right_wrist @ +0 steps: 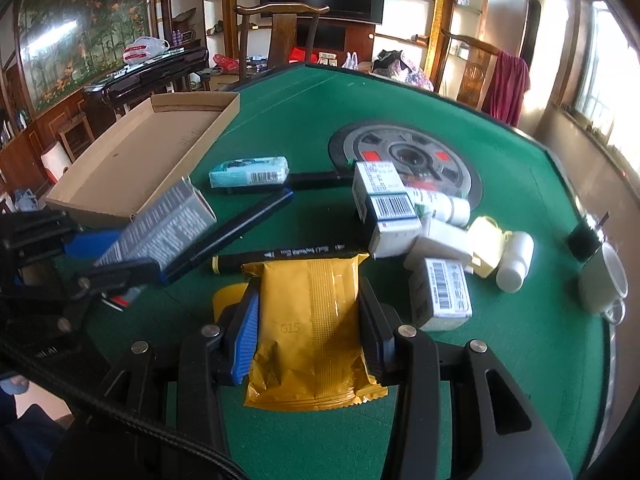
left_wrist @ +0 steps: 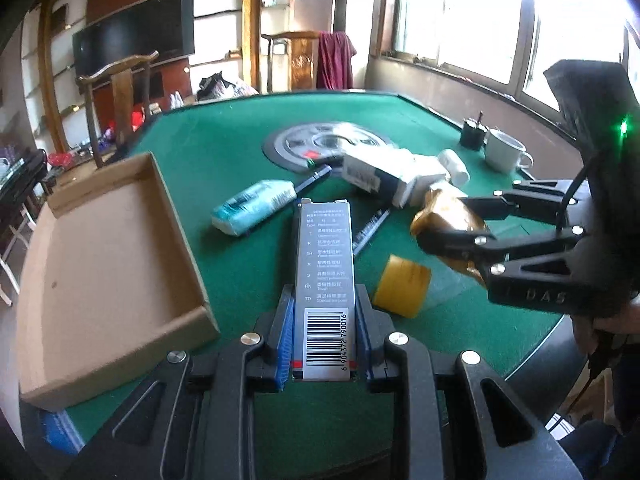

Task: Organize objects
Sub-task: 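Lift the white box with the left tool while the right tool carries the pouch toward the cardboard tray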

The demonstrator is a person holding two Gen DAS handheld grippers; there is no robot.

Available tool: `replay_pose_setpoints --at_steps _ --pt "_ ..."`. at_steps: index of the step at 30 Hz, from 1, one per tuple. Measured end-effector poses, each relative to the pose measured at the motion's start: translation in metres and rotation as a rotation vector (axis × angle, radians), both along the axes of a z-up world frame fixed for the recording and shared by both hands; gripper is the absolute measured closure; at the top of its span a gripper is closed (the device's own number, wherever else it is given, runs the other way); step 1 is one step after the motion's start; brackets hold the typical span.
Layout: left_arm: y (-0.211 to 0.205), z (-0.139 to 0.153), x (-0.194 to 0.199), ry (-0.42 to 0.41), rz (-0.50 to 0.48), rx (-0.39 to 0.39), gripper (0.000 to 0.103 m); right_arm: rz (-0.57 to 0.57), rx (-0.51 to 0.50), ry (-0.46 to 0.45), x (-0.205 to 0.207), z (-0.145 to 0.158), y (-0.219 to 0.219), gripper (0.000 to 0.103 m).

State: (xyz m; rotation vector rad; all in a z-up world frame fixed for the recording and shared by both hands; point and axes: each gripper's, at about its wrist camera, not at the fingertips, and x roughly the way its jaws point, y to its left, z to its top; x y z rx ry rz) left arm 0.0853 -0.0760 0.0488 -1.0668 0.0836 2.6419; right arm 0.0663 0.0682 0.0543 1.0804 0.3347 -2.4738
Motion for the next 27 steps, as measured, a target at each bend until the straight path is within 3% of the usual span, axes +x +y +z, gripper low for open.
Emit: replay_pose_setpoints --at_steps 13,27 --pt "-0.051 0.017 0.002 0.059 0.109 0.028 0.080 0.087 0.080 0.059 0.003 0.017 -0.056 0.061" --pt "-0.122 0.017 -0.006 0.068 0.242 0.060 0.080 0.194 0.107 0.041 -0.016 0.022 -0.131 0.061"
